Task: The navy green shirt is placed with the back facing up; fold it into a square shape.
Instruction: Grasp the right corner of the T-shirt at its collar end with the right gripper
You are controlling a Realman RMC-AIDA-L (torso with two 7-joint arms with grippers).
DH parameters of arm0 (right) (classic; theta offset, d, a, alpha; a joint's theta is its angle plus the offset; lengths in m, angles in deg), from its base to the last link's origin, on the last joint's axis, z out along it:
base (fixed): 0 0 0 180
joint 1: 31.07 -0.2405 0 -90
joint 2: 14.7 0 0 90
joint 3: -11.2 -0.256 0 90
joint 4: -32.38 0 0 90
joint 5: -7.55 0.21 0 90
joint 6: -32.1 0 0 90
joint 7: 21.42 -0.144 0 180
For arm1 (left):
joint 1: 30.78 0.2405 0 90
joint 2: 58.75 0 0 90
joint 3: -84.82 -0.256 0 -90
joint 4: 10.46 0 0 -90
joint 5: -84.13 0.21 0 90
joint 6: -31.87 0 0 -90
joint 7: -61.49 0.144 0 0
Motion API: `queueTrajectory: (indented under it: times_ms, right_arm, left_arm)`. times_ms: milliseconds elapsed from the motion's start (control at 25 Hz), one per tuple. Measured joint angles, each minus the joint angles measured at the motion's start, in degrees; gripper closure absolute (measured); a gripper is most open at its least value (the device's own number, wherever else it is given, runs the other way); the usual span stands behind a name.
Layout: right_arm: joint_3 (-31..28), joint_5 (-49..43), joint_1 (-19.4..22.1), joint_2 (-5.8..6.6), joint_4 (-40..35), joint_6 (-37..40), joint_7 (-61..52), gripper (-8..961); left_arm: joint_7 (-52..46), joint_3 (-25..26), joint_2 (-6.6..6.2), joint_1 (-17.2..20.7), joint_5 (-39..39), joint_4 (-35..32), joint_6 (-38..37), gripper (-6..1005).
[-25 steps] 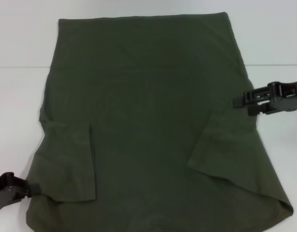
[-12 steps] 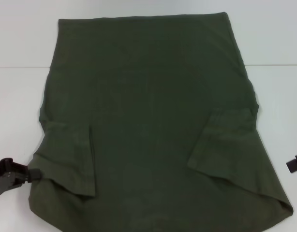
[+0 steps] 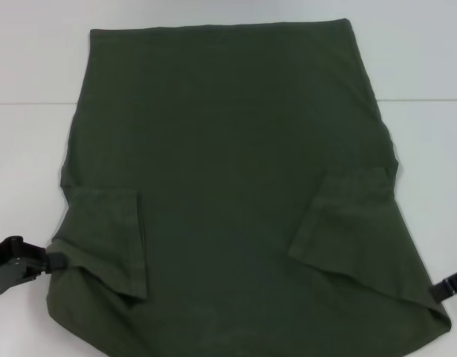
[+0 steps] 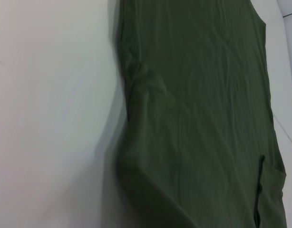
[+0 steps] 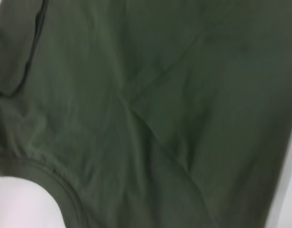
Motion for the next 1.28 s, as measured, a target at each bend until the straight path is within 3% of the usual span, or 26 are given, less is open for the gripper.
queueTrajectory:
  times_ms: [200,960,1280]
  right_arm:
    - [0.6,-2.5,0.2,-1.18,0.0,-0.8,0.3,189]
    - [1.2,-2.8,1.1,-2.94,0.0,-3.5,4.4,189]
    - [1.7,-2.8,1.2,-3.07,0.0,-4.9,4.7,189]
  left_arm:
    - [-0.1,0.0,0.04,0.0,-0.1,0.1,0.5,995]
    - [-0.1,0.0,0.26,-0.1,-0.1,0.1,0.6,996]
    - [-0.2,0.0,0.27,0.0,-0.1,0.1,0.5,996]
